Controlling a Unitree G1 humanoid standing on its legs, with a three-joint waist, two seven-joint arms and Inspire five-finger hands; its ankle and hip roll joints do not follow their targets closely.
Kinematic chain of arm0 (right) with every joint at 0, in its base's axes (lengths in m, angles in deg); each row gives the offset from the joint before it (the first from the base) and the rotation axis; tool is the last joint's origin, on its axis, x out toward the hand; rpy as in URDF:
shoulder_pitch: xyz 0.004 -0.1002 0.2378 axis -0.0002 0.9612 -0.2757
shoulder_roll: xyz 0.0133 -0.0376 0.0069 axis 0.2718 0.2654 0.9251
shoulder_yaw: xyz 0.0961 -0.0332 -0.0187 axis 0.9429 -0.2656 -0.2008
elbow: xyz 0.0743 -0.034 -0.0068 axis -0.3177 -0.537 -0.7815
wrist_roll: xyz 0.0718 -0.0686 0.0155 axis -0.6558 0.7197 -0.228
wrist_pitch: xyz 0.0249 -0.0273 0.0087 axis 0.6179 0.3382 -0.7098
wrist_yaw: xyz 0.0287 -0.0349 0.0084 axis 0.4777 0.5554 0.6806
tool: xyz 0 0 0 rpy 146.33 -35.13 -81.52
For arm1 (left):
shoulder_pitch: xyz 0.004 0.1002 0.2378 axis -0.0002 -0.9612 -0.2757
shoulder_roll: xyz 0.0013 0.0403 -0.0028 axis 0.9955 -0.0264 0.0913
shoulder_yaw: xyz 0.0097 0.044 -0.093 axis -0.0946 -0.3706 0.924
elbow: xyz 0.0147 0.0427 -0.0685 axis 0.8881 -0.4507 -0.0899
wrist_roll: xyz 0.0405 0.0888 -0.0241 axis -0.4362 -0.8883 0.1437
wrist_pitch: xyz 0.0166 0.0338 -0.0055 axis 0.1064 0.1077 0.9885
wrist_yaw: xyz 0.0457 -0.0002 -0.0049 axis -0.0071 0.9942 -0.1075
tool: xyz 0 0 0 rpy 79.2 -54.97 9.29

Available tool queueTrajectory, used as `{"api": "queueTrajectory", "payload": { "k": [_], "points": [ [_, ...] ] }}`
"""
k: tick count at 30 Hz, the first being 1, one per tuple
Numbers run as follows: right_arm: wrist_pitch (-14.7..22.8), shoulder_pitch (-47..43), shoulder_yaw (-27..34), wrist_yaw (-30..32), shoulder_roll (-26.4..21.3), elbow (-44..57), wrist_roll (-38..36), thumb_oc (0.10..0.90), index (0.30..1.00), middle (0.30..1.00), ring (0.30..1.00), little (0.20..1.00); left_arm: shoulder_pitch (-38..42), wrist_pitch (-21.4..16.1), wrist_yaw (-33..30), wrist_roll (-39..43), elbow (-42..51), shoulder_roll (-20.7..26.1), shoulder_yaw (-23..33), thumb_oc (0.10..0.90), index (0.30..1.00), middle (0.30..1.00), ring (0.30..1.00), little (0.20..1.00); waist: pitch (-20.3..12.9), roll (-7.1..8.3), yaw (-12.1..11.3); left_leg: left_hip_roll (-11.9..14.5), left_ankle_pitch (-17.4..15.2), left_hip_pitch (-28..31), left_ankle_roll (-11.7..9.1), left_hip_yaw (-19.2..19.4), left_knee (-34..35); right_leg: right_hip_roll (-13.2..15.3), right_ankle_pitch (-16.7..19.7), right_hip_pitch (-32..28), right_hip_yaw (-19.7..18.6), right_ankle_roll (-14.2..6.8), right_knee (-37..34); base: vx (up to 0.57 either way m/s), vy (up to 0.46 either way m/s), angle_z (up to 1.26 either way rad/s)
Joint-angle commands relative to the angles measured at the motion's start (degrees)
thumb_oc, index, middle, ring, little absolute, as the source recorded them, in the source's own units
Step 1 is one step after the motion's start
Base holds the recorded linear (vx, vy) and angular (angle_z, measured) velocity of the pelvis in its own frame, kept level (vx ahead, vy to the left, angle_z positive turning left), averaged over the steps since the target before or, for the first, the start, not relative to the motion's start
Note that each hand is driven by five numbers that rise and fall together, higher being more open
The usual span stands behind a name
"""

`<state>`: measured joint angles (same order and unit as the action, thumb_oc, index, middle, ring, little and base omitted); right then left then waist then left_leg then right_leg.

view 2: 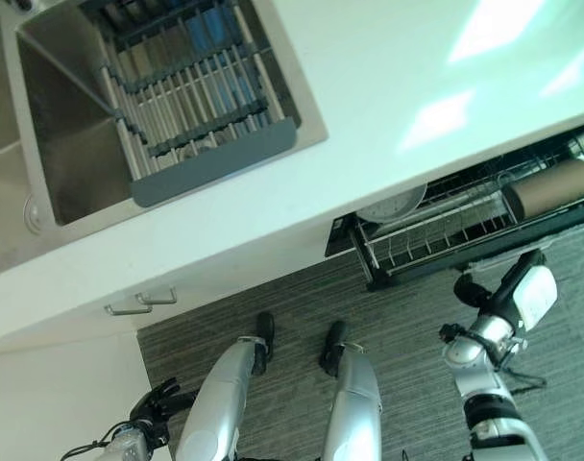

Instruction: Place the dishes in the dishwasher.

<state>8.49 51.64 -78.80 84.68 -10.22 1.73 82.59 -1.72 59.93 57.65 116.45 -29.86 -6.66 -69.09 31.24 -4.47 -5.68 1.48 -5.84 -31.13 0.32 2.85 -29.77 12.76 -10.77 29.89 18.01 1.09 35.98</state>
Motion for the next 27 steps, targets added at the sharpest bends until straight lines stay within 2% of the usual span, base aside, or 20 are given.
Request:
{"api": "queueTrajectory", "payload": {
  "k": [1, 3, 7, 10, 11, 14, 15, 18, 21, 24, 25, 26, 27],
  "points": [
    [8.46, -14.46, -5.75, 1.24, -10.92, 8.06, 9.93, 0.8, 0.9, 0.9, 0.9, 0.9, -2.46, -1.29, 1.03, 0.97, 3.16, 5.01, -0.37, 0.8, 0.9, 0.9, 0.9, 0.9, -1.45, -0.32, -3.92, -0.94, -0.45, 4.06, 2.8, 1.28, 9.12, -0.4, -10.29, -2.99, -0.36, 0.51, 8.24, 0.05, 0.052, 0.14],
    [8.29, -18.53, -7.92, 1.09, -12.4, 7.56, 10.41, 0.8, 0.9, 0.9, 0.9, 0.9, -2.58, -2.29, 2.3, 2.35, 3.9, 5.53, -0.15, 0.8, 0.9, 0.9, 0.9, 0.9, -1.45, -0.55, -5.01, -1.15, 0.24, 3.67, 2.65, 0.65, 9.89, -0.22, -10.25, -3.13, 0.36, 0.45, 7.98, 0.06, 0.046, 0.23],
    [6.37, -28.66, -12.8, 0.0, -13.96, 7.15, 12.17, 0.8, 0.9, 0.9, 0.9, 0.9, -1.76, -1.98, 11.4, 12.88, 7.27, 6.47, 0.88, 0.8, 0.9, 0.9, 0.9, 0.9, -1.45, -0.63, -7.47, -1.57, 2.09, 3.19, 2.23, -0.63, 12.19, -0.14, -10.18, -4.04, 2.15, 0.34, 7.04, 0.05, 0.02, 0.25],
    [5.87, -33.9, -15.31, -0.51, -14.62, 6.44, 13.69, 0.8, 0.9, 0.9, 0.9, 0.9, -1.41, -4.16, 16.42, 17.82, 9.89, 7.08, 1.3, 0.8, 0.9, 0.9, 0.9, 0.9, -1.45, -0.8, -8.77, -1.66, 2.78, 2.67, 1.94, -1.37, 12.58, -0.15, -10.3, -5.02, 3.42, 0.45, 6.5, 0.04, 0.003, 0.19],
    [5.02, -36.94, -16.81, -0.95, -14.67, 6.06, 13.37, 0.8, 0.9, 0.9, 0.9, 0.9, -1.3, -5.85, 18.59, 19.78, 12.11, 7.87, 1.16, 0.8, 0.9, 0.9, 0.9, 0.9, -1.45, -0.82, -9.72, -1.57, 3.06, 2.35, 1.65, -1.93, 12.59, -0.33, -10.36, -5.92, 4.34, 0.53, 5.96, 0.02, -0.016, 0.2],
    [4.75, -40.21, -18.41, -3.81, -13.31, 4.53, 11.05, 0.8, 0.9, 0.9, 0.9, 0.9, -0.22, -11.57, 17.59, 19.98, 14.72, 9.38, 1.23, 0.8, 0.9, 0.9, 0.9, 0.9, -1.45, -0.52, -10.91, -1.41, 3.0, 2.8, 1.32, -2.83, 12.59, -0.79, -10.46, -8.08, 5.54, 0.47, 4.79, 0.01, -0.019, 0.26],
    [4.71, -39.78, -18.19, -5.05, -12.47, 4.45, 9.01, 0.8, 0.9, 0.9, 0.9, 0.9, 0.09, -13.44, 17.05, 19.36, 14.91, 9.6, 1.59, 0.8, 0.9, 0.9, 0.9, 0.9, -1.45, -0.35, -11.1, -1.28, 2.76, 3.43, 1.16, -3.06, 12.59, -1.04, -10.36, -9.23, 5.78, 0.32, 3.99, 0.01, -0.024, 0.26],
    [4.92, -33.76, -15.5, -8.9, -9.29, 5.71, 4.43, 0.8, 0.9, 0.9, 0.9, 0.9, 0.54, -15.99, 14.65, 17.56, 16.81, 9.95, 3.18, 0.8, 0.9, 0.9, 0.9, 0.9, -1.45, -0.2, -10.94, -0.37, 1.89, 6.02, 0.33, -2.75, 12.59, -1.88, -9.83, -14.21, 6.51, -0.3, -0.12, 0.02, -0.021, 0.09],
    [5.49, -16.78, -10.26, -12.7, -1.47, 9.88, -0.18, 0.8, 0.9, 0.9, 0.9, 0.9, -0.84, -16.77, 14.65, 15.03, 18.77, 8.77, 5.82, 0.8, 0.9, 0.9, 0.9, 0.9, -1.69, -0.69, -8.94, 1.5, 0.82, 10.11, -1.25, -1.35, 12.59, -3.27, -8.74, -22.34, 6.82, -0.96, -7.12, 0.06, 0.0, 0.26],
    [6.22, -1.93, -8.74, -14.61, 5.35, 12.6, -2.53, 0.8, 0.9, 0.9, 0.9, 0.9, -3.63, -13.41, 18.52, 12.96, 18.84, 6.99, 7.33, 0.8, 0.9, 0.9, 0.9, 0.9, -3.96, -0.93, -6.85, 2.71, -0.07, 12.16, -1.99, -0.58, 12.59, -4.53, -7.51, -27.3, 6.24, -1.51, -12.86, 0.08, 0.01, 0.46],
    [6.36, 4.91, -7.96, -17.49, 7.98, 12.58, -6.12, 0.8, 0.9, 0.9, 0.9, 0.9, -5.62, -8.09, 22.9, 16.86, 18.22, 5.51, 7.45, 0.8, 0.9, 0.9, 0.9, 0.9, -5.43, -0.88, -5.84, 3.18, -0.73, 13.47, -2.12, -0.4, 12.59, -4.94, -6.93, -29.61, 6.04, -1.72, -15.49, 0.09, 0.003, 0.0],
    [5.85, 7.58, -7.62, -19.46, 9.68, 12.06, -9.09, 0.8, 0.9, 0.9, 0.9, 0.9, -6.4, -2.56, 26.15, 21.37, 17.5, 4.21, 7.82, 0.8, 0.9, 0.9, 0.9, 0.9, -6.17, -0.76, -5.18, 3.41, -1.02, 14.16, -2.16, -0.26, 12.59, -5.05, -6.61, -30.5, 5.91, -1.81, -16.57, 0.09, 0.0, -0.12],
    [4.43, 11.48, -6.81, -24.05, 12.58, 10.53, -17.99, 0.8, 0.9, 0.9, 0.9, 0.9, -7.55, 3.4, 29.15, 22.97, 15.55, 1.75, 8.45, 0.8, 0.9, 0.9, 0.9, 0.9, -7.31, -0.52, -3.86, 3.78, -1.47, 15.33, -2.19, 0.17, 12.59, -5.21, -5.78, -31.88, 5.56, -2.07, -18.42, 0.06, -0.001, -0.11]
  ]
}}
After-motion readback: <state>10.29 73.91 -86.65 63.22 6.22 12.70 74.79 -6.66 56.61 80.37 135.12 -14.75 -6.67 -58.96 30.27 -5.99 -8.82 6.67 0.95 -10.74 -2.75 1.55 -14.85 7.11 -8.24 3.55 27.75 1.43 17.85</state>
